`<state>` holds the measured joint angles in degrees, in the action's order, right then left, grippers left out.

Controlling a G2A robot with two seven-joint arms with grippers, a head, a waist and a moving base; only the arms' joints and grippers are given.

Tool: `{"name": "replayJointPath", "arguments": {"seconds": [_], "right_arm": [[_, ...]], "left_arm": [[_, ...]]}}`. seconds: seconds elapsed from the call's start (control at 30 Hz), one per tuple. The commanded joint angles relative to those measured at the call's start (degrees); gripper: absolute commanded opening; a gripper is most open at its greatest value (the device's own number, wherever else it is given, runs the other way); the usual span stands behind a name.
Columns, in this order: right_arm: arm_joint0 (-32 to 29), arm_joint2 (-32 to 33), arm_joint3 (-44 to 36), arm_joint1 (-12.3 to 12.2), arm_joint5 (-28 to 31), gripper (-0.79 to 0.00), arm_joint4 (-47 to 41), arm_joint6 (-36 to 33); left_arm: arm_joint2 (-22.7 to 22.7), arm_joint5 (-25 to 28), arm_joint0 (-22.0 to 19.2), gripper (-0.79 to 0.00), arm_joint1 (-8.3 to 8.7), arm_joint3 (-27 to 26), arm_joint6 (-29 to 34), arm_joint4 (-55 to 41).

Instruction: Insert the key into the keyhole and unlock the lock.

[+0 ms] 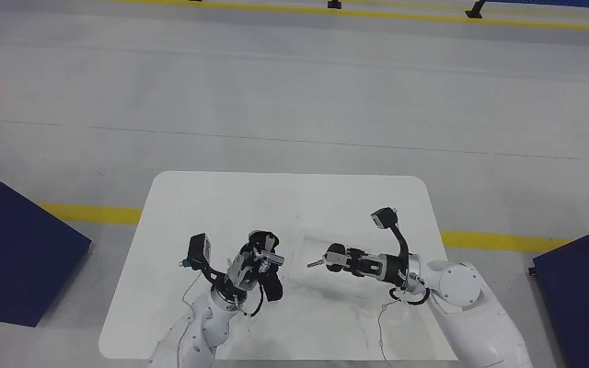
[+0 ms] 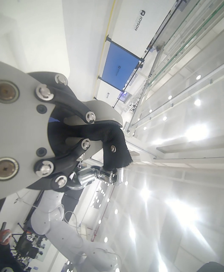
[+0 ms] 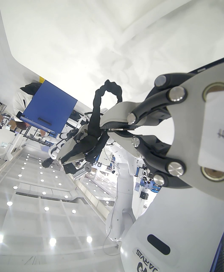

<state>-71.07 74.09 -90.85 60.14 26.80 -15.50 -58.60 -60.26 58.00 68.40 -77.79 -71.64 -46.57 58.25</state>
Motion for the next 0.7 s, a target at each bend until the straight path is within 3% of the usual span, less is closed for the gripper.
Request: {"name": "replayJointPath", "arguments": {"seconds": [0.0,0.23,0.6,0.67], "right_arm": [[0.00,0.00,0.00,0.00,0.00,-0.785,0.00,0.00],[0.00,0.00,0.00,0.00,0.00,-0.785,0.00,0.00],[0.00,0.00,0.00,0.00,0.00,-0.785,0.00,0.00],[0.00,0.00,0.00,0.00,0.00,-0.785,0.00,0.00]], "left_arm": [[0.53,0.00,-0.82,-0.785,0.60,0.32,0.26,1.40],[1.25,0.00,-2.50,-0.785,2.28,0.10,0.25,1.99],[1.25,0.00,-2.50,-0.785,2.28,0.10,0.25,1.99],[0.95,-2.08,-2.09,-0.785,2.27,0.21,1.73,1.57]]}}
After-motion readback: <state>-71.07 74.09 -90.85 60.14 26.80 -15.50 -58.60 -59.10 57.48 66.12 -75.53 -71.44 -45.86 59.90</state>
